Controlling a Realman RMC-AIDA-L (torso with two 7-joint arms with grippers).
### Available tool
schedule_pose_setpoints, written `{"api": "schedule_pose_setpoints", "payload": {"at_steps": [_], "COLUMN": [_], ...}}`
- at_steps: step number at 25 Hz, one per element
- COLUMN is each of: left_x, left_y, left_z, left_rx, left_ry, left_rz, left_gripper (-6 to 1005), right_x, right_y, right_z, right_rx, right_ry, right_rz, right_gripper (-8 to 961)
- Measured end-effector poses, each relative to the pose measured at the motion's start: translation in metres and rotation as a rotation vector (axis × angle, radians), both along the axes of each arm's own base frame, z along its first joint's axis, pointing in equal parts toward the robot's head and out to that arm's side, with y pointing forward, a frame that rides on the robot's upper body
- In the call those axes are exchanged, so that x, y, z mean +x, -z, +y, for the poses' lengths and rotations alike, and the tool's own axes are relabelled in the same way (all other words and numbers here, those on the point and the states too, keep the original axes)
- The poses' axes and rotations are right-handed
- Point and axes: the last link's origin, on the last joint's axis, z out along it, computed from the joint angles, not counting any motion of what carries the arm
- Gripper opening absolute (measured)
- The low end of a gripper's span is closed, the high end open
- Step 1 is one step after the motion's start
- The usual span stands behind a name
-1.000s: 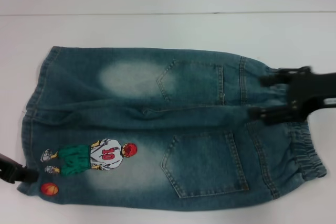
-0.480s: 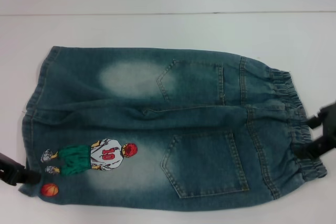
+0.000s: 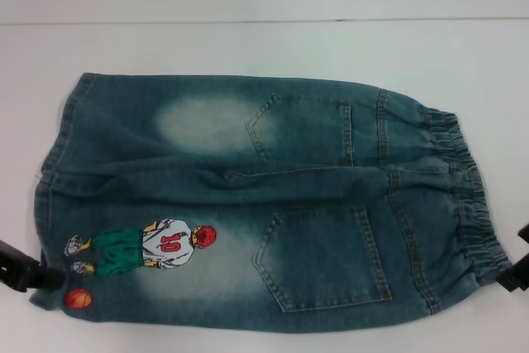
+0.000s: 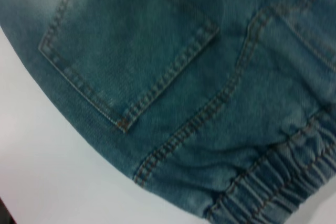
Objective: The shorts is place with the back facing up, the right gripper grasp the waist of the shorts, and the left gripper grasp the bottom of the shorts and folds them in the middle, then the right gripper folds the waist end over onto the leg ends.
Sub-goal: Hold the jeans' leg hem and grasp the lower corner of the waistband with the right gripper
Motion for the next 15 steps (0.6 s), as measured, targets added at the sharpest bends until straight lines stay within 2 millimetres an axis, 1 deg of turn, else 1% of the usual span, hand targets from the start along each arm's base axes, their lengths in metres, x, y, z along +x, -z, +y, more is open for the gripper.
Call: {"api": "schedule_pose_setpoints", "payload": {"at_steps": [7, 12, 15], "left_x": [0.001, 0.0, 0.0], "left_y": [0.0, 0.0, 0.0], "left_z": [0.001, 0.002, 0.002], "left_rx": [-0.001, 0.004, 0.005], "left_ry": [0.013, 0.015, 0.015], "left_rz": [0.002, 0.006, 0.007], "left_gripper": [75, 78, 80], "right_x": [0.008, 0.016, 0.017], "right_y": [0.01, 0.017, 0.021], "right_z": [-0.004, -0.002, -0.001], "right_rx": [-0.016, -0.01, -0.019], "right_ry": [0.055, 0.073, 0.071], "right_rz": [-0.033, -0.06, -0.06], "right_gripper": [865, 862, 861]}}
